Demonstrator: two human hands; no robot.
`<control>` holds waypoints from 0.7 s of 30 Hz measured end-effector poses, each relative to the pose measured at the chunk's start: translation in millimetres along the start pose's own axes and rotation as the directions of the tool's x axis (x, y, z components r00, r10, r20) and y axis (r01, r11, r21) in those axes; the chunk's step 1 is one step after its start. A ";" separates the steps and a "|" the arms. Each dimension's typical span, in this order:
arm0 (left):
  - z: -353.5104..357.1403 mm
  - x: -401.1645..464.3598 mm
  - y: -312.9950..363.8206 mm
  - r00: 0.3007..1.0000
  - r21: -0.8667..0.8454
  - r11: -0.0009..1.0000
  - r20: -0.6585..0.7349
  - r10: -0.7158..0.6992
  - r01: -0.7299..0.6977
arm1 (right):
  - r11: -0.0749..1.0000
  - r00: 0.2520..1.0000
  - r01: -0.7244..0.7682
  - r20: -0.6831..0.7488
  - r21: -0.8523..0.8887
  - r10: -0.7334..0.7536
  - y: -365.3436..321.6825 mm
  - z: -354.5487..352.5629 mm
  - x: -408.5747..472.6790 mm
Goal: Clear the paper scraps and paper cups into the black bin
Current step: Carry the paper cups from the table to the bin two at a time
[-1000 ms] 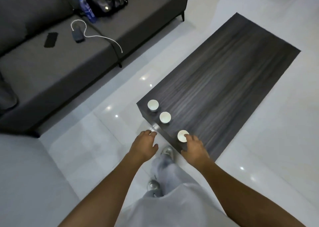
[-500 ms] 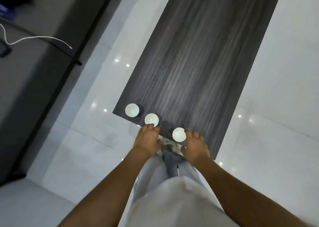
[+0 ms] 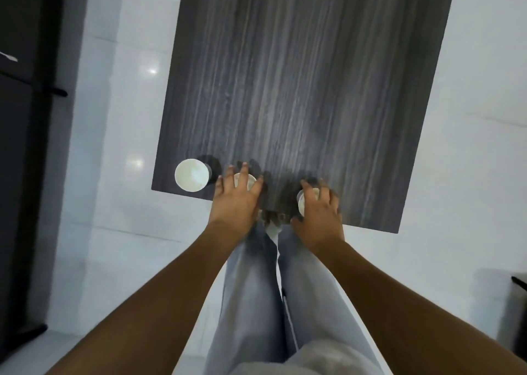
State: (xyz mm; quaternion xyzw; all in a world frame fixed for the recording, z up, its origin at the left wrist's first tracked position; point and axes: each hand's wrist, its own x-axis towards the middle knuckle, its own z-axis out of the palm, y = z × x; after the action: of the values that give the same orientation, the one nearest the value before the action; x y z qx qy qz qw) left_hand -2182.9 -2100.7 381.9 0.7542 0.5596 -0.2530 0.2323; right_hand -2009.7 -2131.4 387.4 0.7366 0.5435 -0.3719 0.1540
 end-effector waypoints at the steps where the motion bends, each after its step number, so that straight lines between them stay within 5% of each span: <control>1: 5.9 3.0 -1.2 1.000 0.021 1.000 0.012 0.016 -0.016 | 1.000 1.000 -0.011 0.000 0.028 0.011 -0.5 6.7 2.6; 9: 3.7 -13.3 8.6 0.987 0.087 0.983 -0.004 0.162 -0.161 | 0.991 1.000 -0.013 -0.015 0.130 0.015 6.3 7.9 -20.0; 15: -65.5 -50.2 55.5 0.963 0.082 0.960 0.042 0.266 -0.269 | 0.955 0.997 -0.074 0.045 0.286 0.064 21.7 -51.7 -81.0; 21: -137.4 -82.6 134.1 0.923 0.155 0.910 0.082 0.375 -0.384 | 0.926 0.985 -0.135 -0.055 0.353 0.165 76.5 -107.0 -138.9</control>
State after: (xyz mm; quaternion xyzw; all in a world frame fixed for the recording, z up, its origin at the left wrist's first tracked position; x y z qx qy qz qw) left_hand -2057.5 -2109.3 548.9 0.8588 0.3730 -0.2684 0.2267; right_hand -1917.4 -2186.9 545.5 0.8064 0.4173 -0.4182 0.0266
